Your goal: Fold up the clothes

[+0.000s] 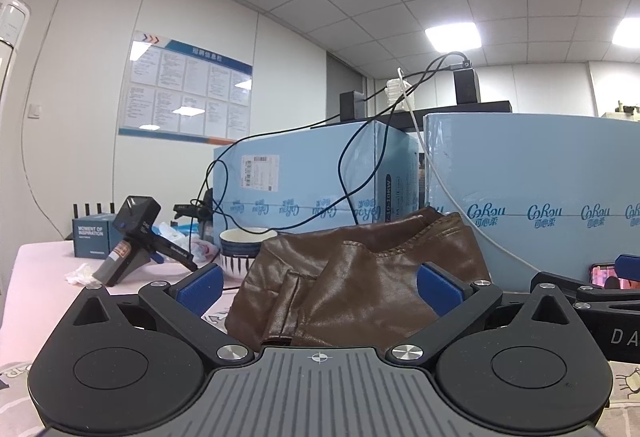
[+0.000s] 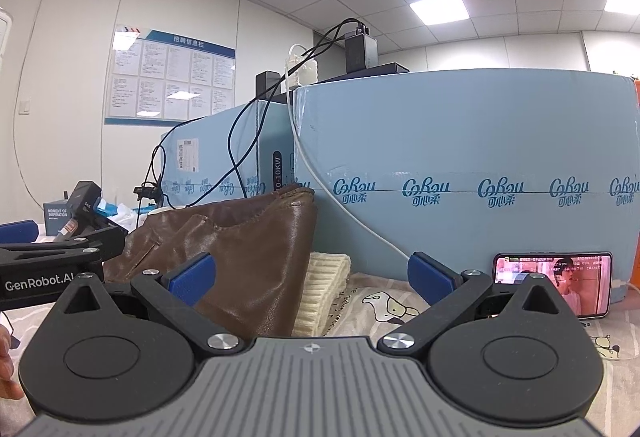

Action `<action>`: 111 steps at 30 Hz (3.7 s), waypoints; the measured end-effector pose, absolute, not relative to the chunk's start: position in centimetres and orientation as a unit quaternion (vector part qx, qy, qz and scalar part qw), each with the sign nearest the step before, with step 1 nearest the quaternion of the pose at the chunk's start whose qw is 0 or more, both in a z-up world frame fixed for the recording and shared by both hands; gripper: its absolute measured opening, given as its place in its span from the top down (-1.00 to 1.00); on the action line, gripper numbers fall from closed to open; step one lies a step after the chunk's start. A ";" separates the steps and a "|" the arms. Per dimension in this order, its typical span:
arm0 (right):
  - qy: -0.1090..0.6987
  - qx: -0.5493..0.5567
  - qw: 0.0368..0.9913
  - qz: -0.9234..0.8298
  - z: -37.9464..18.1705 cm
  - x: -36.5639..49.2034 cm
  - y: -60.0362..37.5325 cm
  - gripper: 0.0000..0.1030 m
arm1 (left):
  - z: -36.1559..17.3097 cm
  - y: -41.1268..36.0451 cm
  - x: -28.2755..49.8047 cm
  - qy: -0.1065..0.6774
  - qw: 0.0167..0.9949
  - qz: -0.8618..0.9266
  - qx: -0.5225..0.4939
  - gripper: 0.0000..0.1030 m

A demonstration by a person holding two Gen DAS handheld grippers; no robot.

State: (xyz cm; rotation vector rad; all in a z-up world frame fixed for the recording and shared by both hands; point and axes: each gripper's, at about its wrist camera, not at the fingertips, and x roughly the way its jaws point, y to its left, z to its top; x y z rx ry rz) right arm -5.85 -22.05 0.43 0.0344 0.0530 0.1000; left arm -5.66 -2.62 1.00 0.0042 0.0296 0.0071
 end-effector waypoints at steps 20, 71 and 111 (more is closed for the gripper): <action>0.030 0.023 0.998 0.050 0.4 -5.8 -22.2 -1.00 | 1.0 -2.6 -5.6 0.019 1.000 -0.006 -0.003 -1.00; 0.034 0.025 0.998 0.053 0.4 -5.6 -22.4 -1.00 | 0.9 -2.3 -5.4 0.024 1.000 -0.006 -0.010 -1.00; 0.037 0.028 0.997 0.053 0.3 -5.5 -22.5 -1.00 | 0.9 -2.2 -5.2 0.026 1.000 -0.010 -0.012 -1.00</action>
